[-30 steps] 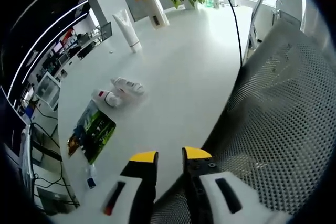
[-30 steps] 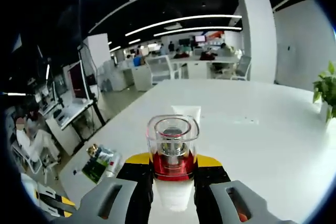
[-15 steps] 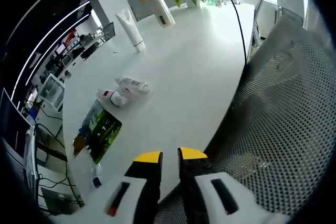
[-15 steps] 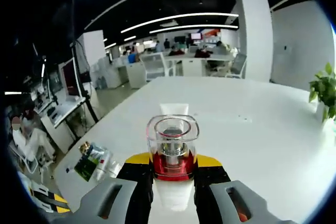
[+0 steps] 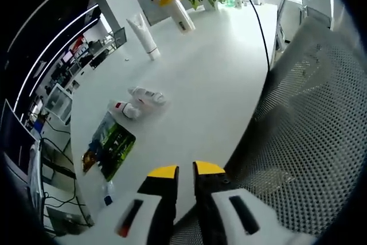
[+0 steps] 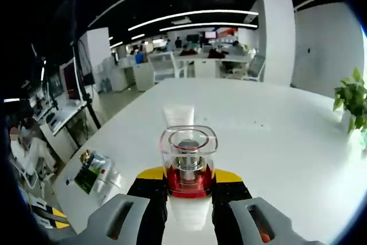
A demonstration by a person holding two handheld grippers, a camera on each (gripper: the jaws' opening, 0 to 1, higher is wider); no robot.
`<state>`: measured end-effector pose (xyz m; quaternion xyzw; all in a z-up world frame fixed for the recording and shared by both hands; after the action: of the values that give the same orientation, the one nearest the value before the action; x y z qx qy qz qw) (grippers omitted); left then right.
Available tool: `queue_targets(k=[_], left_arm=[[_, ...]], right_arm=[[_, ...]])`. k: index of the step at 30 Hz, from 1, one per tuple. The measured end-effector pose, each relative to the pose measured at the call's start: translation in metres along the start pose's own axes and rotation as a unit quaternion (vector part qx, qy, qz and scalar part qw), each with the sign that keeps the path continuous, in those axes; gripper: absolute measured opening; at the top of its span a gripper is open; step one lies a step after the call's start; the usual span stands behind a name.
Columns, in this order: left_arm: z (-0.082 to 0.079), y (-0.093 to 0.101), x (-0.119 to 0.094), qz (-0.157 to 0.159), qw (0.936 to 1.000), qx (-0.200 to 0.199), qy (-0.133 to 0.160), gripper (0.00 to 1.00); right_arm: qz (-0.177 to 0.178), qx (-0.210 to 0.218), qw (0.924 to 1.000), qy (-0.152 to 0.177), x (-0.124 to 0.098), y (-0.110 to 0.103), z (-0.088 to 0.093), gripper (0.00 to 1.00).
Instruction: Arrange the skincare products in the storage area until every visible bottle or jar stands upright without overlapping.
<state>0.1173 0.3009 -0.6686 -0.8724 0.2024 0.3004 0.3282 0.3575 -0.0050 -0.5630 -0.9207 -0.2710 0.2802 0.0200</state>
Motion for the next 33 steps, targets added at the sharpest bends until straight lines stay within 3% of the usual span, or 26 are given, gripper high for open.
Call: queue_targets(k=[8,11,18,30,33], left_arm=[[0.001,-0.001,0.0,-0.001,1.0,0.001,-0.006,0.04],[0.002,-0.001,0.0,-0.001,1.0,0.0,-0.007,0.04],[0.002,-0.002,0.001,-0.002,1.0,-0.001,-0.009,0.04],[0.005,-0.003,0.002,-0.005,0.9997,0.0,-0.023,0.02],[0.002,-0.007,-0.001,-0.022,0.9997,-0.005,-0.009,0.0]], right_arm=[[-0.002,0.002,1.0,-0.006,0.006,-0.007,0.005,0.24],[0.0,0.024,0.9997,0.0,0.007,-0.008,0.012,0.24],[-0.008,0.02,0.9996,-0.02,0.016,-0.011,0.019,0.24],[-0.002,0.017,0.9994,-0.031,0.037,0.01,0.012,0.24],[-0.001,0.01,0.9994,-0.033,0.042,0.015,0.01,0.24]])
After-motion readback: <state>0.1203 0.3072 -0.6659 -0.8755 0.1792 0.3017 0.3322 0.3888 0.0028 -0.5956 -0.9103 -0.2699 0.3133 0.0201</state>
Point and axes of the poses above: the point that each gripper's makers call its tool centre point, and the gripper's own axes: x roughly forward along the fingers, y roughly to its right, z roughly out of its underside, the point moved 8 cm from there along -x, roughly backward along the fingers, and after that the axes turned 13 degrees about -z, right-handed, at the moved point
